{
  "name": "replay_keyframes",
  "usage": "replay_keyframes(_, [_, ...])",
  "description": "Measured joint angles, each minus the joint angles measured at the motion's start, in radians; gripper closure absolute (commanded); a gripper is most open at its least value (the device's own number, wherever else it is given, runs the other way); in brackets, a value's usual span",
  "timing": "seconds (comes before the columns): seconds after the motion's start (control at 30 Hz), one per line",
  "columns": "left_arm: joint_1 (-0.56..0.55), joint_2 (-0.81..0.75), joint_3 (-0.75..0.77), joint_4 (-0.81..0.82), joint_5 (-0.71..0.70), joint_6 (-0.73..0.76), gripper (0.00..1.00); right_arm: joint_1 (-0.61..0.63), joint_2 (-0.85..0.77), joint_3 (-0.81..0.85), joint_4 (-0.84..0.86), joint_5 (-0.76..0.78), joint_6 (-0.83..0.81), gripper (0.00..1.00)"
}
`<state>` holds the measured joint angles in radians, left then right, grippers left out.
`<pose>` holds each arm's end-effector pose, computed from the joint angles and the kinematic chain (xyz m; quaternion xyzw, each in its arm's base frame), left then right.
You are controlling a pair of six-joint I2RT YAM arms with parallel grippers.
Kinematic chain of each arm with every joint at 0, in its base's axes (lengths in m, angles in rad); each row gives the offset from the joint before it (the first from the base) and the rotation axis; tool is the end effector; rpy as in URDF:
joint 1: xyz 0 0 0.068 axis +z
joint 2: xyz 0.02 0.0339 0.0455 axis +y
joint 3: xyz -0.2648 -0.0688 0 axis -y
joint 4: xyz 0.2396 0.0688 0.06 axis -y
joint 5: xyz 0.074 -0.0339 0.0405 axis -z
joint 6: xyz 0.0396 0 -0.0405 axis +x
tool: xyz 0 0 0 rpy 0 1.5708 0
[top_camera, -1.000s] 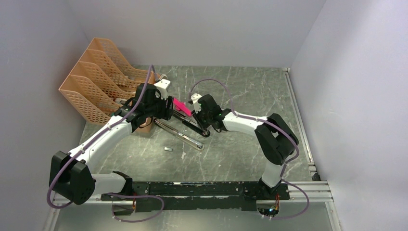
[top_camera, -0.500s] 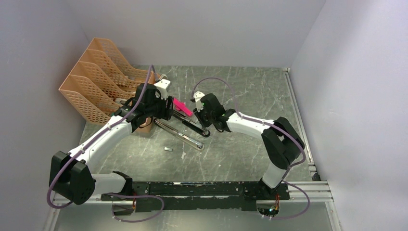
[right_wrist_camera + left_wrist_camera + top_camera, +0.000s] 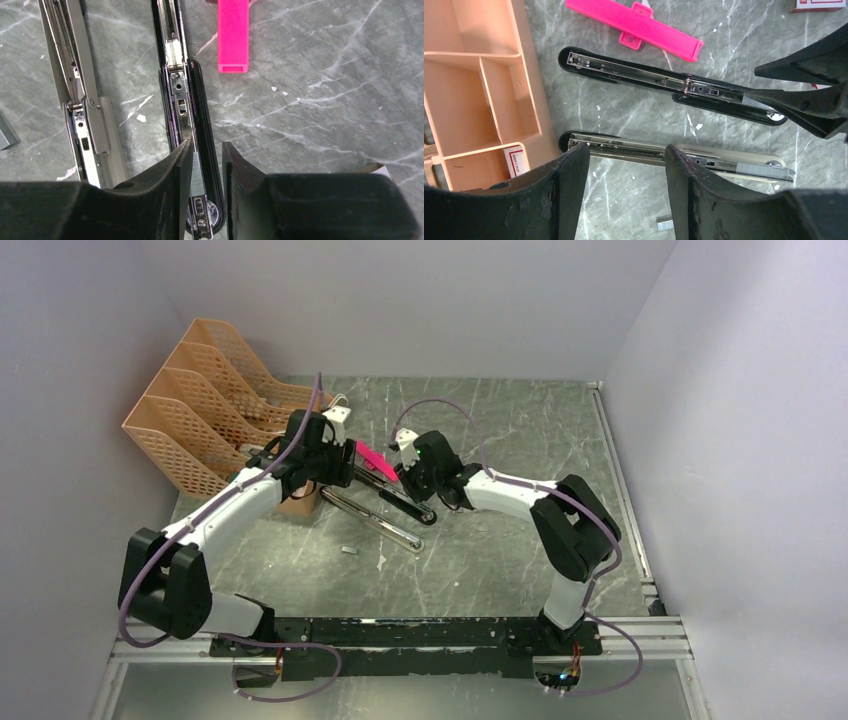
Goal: Load the staples into the stapler
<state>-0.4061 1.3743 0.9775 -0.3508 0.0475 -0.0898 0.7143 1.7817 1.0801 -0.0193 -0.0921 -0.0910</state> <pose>0.2710 -0.1186 0.2587 0.1537 0.9033 -0.1193 0.3824 0.2865 0.2532 0.1887 -0.3741 0.8299 0.1662 0.3791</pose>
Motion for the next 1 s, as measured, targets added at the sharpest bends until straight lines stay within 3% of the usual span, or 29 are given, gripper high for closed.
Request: replay_keyframes(1.0, [0.013,0.011,0.013,-0.001,0.010,0.000,0.39,0.001,0.037,0.018,-0.053,0.044,0.011,0.70])
